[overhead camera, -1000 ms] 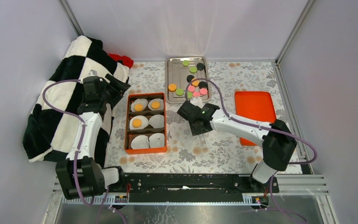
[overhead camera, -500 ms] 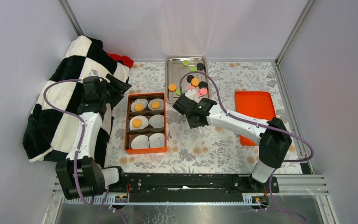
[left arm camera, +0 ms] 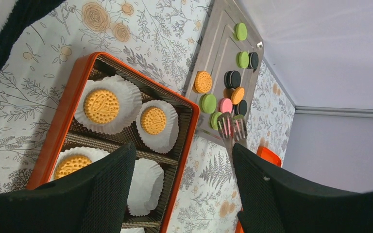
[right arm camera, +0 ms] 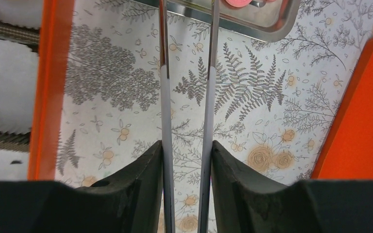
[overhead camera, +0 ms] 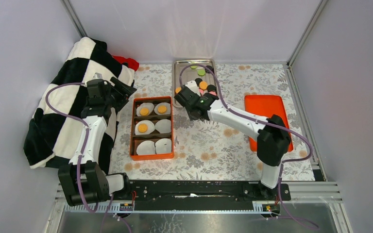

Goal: Pack the cookies

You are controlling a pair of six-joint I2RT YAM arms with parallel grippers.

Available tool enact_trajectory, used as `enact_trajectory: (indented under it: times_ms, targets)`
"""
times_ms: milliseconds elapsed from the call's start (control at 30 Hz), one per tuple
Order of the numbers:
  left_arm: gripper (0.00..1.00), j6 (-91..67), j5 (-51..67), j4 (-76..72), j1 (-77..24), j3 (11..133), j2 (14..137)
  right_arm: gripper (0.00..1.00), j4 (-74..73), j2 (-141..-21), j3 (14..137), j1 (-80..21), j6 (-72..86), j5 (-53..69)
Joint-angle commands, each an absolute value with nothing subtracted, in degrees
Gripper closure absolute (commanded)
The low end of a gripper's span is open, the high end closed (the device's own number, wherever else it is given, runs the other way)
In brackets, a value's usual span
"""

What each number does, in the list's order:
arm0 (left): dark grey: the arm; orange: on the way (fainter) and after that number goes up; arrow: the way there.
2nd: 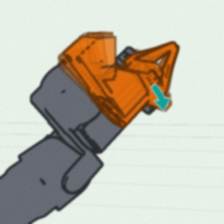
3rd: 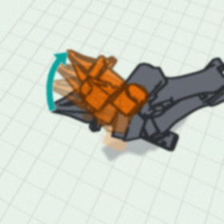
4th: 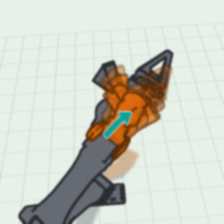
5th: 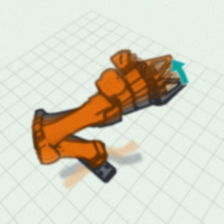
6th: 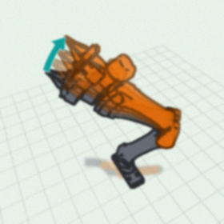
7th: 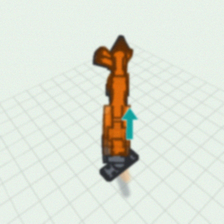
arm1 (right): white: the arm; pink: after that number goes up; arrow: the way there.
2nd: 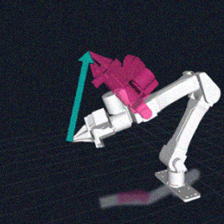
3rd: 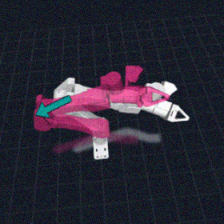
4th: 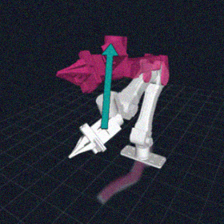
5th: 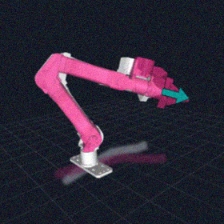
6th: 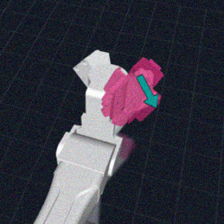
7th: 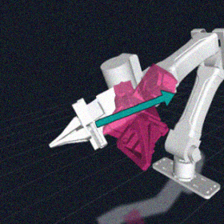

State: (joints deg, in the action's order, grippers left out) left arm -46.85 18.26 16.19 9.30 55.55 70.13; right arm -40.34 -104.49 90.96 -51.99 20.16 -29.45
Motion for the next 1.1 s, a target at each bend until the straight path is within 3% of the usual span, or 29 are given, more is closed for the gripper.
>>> enact_trajectory:
  times_ms: [0, 567, 1067]
  targets:
    - [0.23, -45.7, 17.0, 14.7, 9.0, 57.5, 70.8, 0.57, -37.0, -108.0, 93.6, -49.8, 17.8, -28.4]
    - [0.22, -45.2, 15.6, 15.9, 9.0, 57.8, 70.4, 0.52, -32.2, -107.7, 92.6, -47.6, 16.8, -20.9]
    - [0.22, -45.5, 16.3, 15.4, 9.0, 57.3, 71.1, 0.5, -35.0, -117.4, 100.1, -45.3, 16.2, -22.3]
